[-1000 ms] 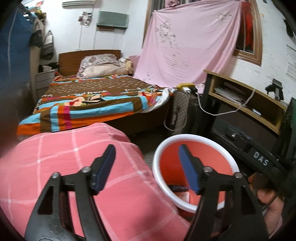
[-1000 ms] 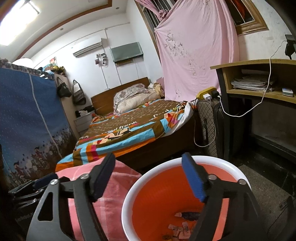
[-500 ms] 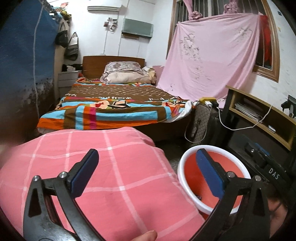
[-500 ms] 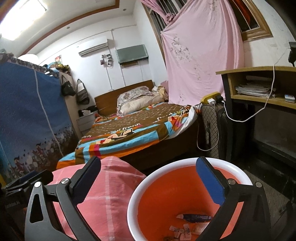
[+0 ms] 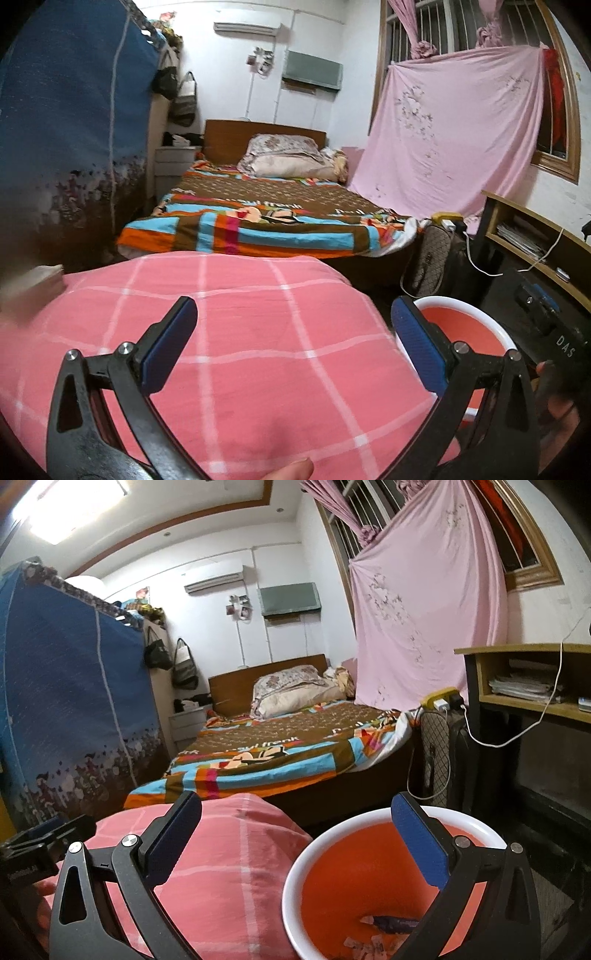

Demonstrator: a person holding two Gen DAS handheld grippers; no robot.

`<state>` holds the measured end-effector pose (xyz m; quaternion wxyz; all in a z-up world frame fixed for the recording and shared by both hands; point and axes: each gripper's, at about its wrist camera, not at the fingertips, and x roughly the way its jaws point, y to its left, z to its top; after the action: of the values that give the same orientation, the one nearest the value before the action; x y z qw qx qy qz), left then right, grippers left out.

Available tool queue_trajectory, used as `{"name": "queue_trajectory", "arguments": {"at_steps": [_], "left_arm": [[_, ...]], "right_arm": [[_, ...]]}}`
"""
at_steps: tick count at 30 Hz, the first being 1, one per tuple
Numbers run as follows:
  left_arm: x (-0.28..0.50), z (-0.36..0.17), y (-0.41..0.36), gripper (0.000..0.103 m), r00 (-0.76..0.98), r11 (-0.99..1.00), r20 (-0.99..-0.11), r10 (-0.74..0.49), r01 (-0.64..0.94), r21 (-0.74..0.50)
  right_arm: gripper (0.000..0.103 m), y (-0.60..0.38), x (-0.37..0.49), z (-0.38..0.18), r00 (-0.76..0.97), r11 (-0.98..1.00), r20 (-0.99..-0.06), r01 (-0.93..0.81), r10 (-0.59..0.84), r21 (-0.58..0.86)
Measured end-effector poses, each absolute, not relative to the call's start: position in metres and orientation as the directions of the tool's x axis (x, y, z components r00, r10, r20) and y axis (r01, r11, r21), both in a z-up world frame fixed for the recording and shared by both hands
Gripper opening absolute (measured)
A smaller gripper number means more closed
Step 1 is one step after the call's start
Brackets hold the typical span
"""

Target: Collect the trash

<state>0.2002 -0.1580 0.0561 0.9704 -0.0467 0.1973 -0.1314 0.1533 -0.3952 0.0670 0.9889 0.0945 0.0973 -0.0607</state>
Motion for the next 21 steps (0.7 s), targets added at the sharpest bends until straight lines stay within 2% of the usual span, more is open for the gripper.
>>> {"name": "queue_trajectory", "arguments": {"at_steps": [21], "left_arm": [[0.149,0.057,-0.104,0.091,0.931,0.981,-0.322,-0.17,0.127,-0.15]], "right_arm": [[0.103,-0.336,0.111,0.069,0.994,0.994,-0.088,0.073,-0.066,0.079]]}}
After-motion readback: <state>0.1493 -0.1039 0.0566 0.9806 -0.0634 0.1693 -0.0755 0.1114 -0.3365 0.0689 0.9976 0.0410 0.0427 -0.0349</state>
